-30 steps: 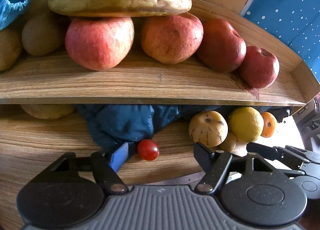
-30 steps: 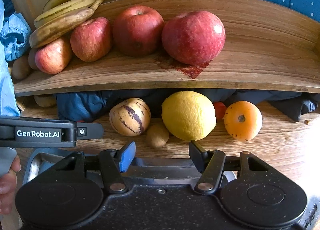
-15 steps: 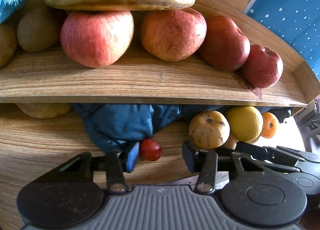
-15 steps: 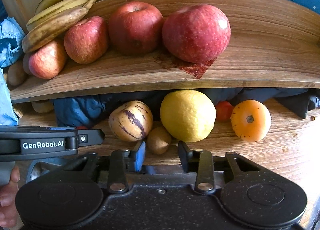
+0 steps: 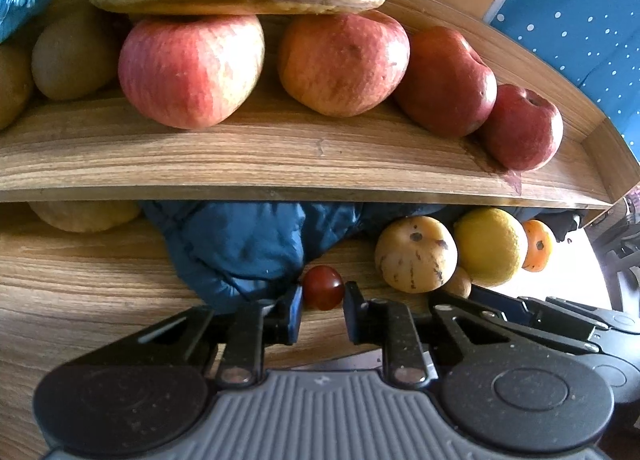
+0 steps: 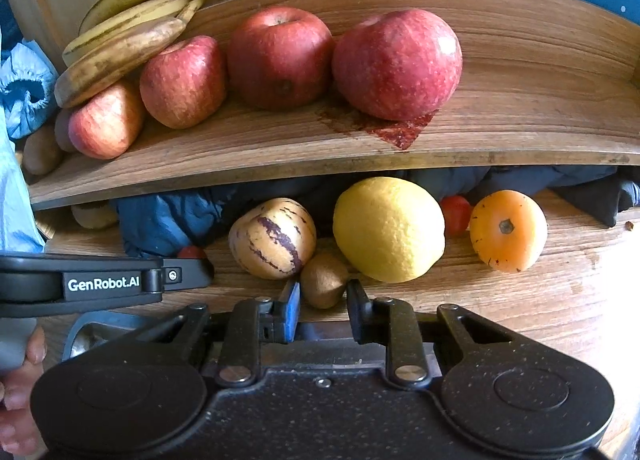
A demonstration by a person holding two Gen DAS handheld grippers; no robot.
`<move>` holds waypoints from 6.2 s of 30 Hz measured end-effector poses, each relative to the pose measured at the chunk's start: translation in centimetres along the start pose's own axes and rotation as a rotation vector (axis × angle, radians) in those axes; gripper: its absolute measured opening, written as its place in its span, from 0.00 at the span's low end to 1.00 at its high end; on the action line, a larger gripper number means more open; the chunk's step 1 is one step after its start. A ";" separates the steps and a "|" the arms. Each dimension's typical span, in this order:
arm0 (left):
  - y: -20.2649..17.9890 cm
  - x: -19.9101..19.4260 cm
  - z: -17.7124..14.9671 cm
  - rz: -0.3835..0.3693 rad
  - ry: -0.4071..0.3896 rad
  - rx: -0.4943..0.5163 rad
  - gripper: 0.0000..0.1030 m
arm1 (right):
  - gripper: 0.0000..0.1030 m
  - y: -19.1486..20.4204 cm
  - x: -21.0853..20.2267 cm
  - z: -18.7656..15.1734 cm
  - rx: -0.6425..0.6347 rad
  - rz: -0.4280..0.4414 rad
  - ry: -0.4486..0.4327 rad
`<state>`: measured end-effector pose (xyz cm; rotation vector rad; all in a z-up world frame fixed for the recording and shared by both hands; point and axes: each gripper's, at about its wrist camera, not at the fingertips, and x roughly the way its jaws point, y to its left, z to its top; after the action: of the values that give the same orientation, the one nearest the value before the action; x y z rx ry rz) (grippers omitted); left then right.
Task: Organize fruits
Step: 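Close left gripper on the cherry tomato while right gripper closes on the kiwi, then carry the tomato in the left gripper and kiwi in the right gripper to the tray, then open left gripper releasing the tomato while right gripper releases the kiwi onto the tray, then lift both tools off the tray and move them back toward the shelf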
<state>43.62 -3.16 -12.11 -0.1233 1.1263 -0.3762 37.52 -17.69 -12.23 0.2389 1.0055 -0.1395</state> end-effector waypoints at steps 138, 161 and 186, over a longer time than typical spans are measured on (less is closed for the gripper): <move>-11.6 -13.4 -20.5 0.204 -0.054 -0.164 0.87 | 0.84 -6.1 -15.5 -14.8 -0.316 0.284 0.039; -8.1 -15.6 -21.0 0.498 0.010 -0.263 0.99 | 0.99 -8.1 -15.1 -13.2 -0.258 0.213 0.062; -6.3 -12.7 -12.6 0.443 -0.014 -0.124 0.99 | 0.99 -7.1 -10.3 -7.4 -0.176 0.190 0.052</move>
<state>26.06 -3.35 -4.86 0.0163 1.1275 0.0890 24.38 -22.55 -8.25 0.1769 1.0351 0.1283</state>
